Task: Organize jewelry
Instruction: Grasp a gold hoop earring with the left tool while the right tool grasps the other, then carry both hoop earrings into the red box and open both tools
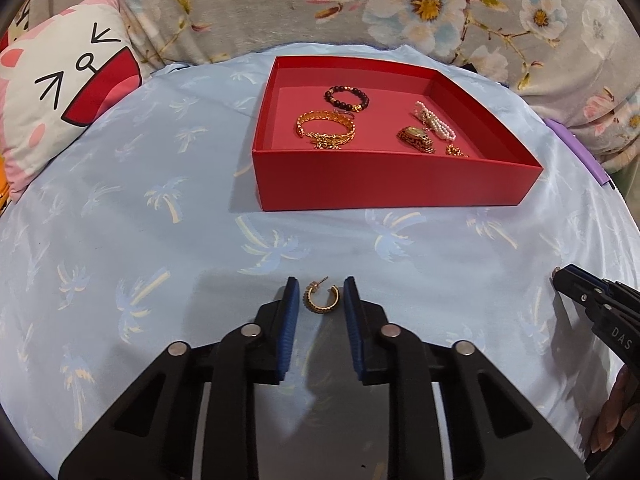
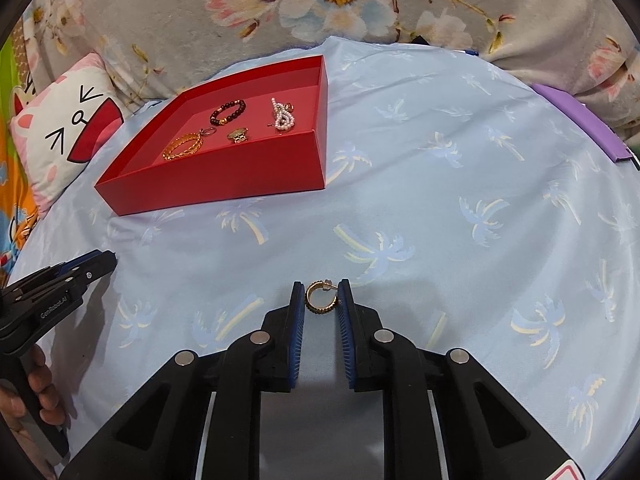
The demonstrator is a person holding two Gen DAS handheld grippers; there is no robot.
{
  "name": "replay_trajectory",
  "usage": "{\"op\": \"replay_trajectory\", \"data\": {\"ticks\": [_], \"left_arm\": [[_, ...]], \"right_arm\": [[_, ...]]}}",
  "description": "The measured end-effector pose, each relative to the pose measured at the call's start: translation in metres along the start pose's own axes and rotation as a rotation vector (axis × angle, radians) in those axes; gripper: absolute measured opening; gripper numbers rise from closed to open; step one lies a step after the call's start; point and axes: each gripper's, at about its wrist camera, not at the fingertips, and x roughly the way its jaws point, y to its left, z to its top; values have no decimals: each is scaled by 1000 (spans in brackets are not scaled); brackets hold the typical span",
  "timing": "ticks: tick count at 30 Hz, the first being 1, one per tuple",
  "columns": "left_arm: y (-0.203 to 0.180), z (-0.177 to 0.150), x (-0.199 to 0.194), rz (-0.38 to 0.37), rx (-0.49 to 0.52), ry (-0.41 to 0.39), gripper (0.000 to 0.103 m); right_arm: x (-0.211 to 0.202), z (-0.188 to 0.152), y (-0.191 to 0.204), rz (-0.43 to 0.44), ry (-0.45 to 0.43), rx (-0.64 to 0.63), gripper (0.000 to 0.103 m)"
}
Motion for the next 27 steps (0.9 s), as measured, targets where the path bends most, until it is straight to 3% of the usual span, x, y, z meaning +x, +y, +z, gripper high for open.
{"op": "replay_trajectory", "data": {"ticks": [10, 15, 27], "left_arm": [[-10, -5, -5, -19, 24, 3, 16], [-12, -4, -20, -79, 2, -1, 16], [-17, 58, -81, -127, 7, -158, 16]], "right_arm": [[-5, -2, 1, 22, -14, -3, 15], [-20, 1, 7, 50, -45, -13, 15], [-64, 53, 16, 134, -162, -33, 15]]}}
